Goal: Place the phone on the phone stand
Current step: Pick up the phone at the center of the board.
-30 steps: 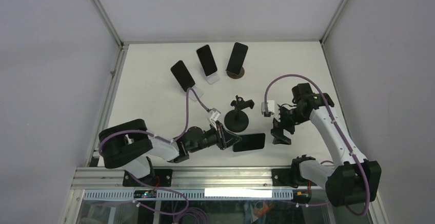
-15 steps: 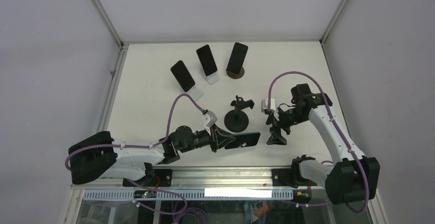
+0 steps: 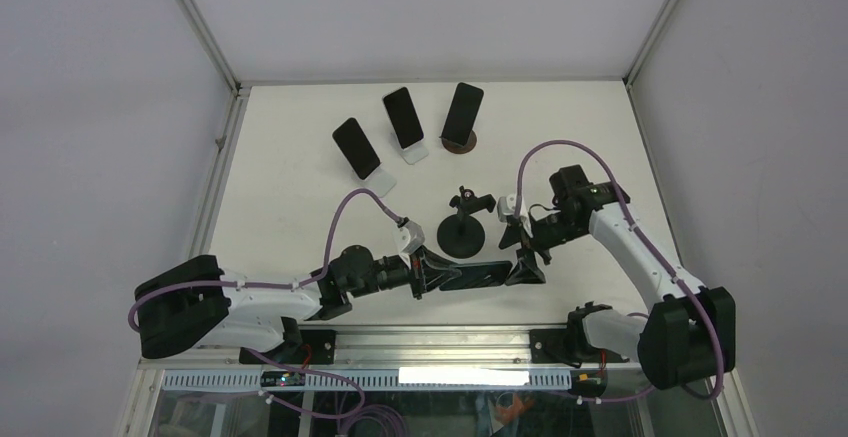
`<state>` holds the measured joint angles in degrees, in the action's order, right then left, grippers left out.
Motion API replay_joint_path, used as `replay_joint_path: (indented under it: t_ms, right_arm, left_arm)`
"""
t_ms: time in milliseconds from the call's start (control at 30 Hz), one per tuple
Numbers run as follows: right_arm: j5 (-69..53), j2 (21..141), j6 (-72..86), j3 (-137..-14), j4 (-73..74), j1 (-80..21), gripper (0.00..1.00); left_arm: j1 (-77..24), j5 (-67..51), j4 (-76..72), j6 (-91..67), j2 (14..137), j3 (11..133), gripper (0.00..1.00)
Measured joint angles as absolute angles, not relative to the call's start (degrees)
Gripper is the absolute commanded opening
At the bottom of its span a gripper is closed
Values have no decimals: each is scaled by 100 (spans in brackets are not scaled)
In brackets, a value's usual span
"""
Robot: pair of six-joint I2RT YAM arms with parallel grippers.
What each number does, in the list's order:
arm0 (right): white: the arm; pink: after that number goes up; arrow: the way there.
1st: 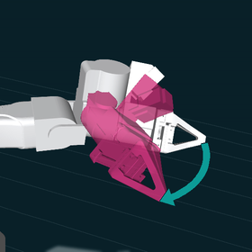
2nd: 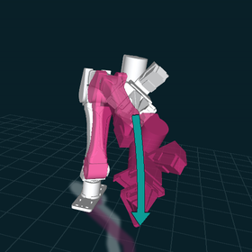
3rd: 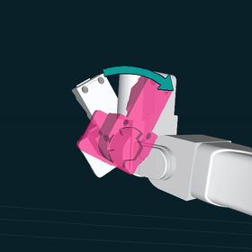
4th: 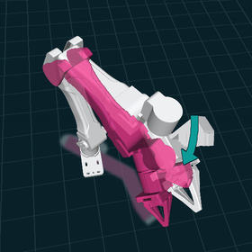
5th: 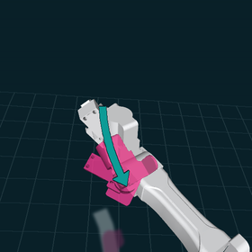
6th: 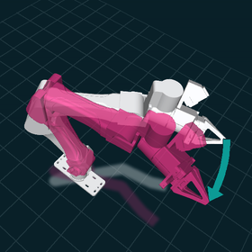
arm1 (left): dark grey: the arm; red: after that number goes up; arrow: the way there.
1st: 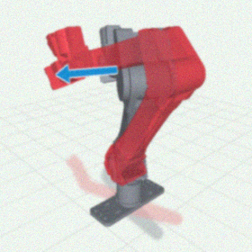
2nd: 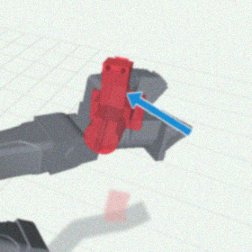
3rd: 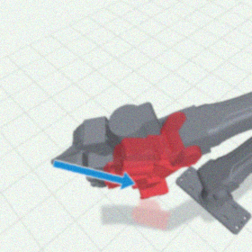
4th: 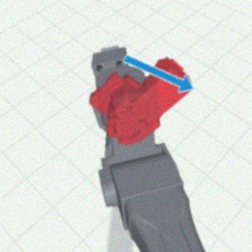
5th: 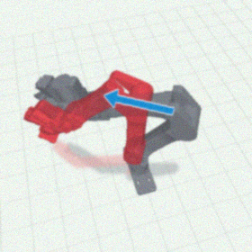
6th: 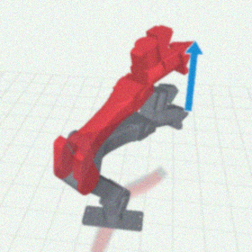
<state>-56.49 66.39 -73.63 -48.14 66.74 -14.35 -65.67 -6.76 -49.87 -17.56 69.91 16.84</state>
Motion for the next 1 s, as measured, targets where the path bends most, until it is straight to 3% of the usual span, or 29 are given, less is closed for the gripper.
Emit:
replay_joint_path:
  t_ms: [300,433,567,700,733,900,1000]
  right_arm:
    - [-5778,7054,-7181,-4764,6582,-1590,46]
    - [-5865,7107,-7161,-4764,6595,-1616,19]
    - [-5937,7105,-7190,-4766,6716,-1629,1]
    - [-5953,7105,-7393,-4768,6838,-1656,0]
    - [-5959,7102,-7463,-4775,6877,-1656,0]
    - [-5854,7102,-7784,-4956,7234,-1667,0]
    - [-5446,7102,-7911,-5186,7496,-1675,0]
  left_arm:
    - [-6567,-670,-5686,-1704,7225,1682,0]
    - [-6567,-655,-5918,-1704,7264,1649,0]
    - [-6563,-578,-5992,-1688,7264,1584,0]
    - [-6565,-558,-6073,-1706,7264,1522,2]
    - [-6565,-558,-6073,-1710,7264,1520,7]
    - [-6563,-493,-5841,-1688,7107,1518,58]
    - [-6567,-484,-5339,-1619,6685,1527,72]
